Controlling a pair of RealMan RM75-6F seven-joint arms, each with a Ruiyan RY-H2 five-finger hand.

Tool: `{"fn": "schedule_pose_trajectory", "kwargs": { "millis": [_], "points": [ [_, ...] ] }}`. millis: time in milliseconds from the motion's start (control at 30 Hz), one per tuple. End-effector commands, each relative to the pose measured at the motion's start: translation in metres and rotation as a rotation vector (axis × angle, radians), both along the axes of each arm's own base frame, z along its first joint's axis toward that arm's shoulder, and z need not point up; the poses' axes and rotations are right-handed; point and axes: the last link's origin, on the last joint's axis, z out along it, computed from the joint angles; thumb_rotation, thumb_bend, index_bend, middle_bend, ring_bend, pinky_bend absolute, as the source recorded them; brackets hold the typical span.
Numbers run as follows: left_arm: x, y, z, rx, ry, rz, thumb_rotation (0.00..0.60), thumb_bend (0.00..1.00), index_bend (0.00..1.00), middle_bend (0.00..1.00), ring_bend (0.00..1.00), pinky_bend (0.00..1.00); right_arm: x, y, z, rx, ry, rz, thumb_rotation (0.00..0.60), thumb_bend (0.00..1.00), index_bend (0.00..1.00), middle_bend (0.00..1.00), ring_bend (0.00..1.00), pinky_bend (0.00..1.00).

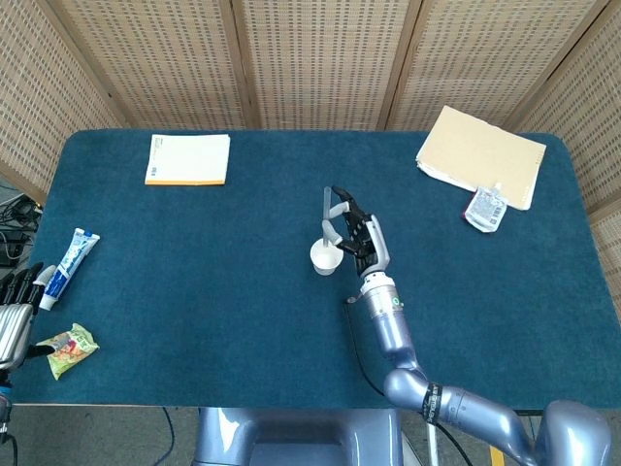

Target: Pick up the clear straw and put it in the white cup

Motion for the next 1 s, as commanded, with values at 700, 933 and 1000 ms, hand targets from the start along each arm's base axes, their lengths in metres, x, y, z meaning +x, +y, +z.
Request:
{"fn": "schedule_pose_trajectory", "kwargs": {
  "millis": [700,933,1000],
  "points": [
    [0.003,-0.001,-0.004,-0.021,0.003,-0.007,0.600,0.10,0.00,0.00,0.00,0.00,-0.022,-0.002,-0.038,0.058,0.024,-0.028,0.600,0.52,0.58,0.19,0.05,0.00],
    [0.003,-0.001,-0.003,-0.020,0.003,-0.008,0.600,0.10,0.00,0.00,0.00,0.00,-0.026,0.000,-0.044,0.070,0.052,-0.021,0.600,0.48,0.53,0.15,0.02,0.00],
    [0.003,-0.001,-0.003,-0.019,0.000,-0.007,0.600,0.10,0.00,0.00,0.00,0.00,-0.028,0.001,-0.045,0.072,0.060,-0.020,0.600,0.43,0.50,0.12,0.00,0.00]
  ]
}}
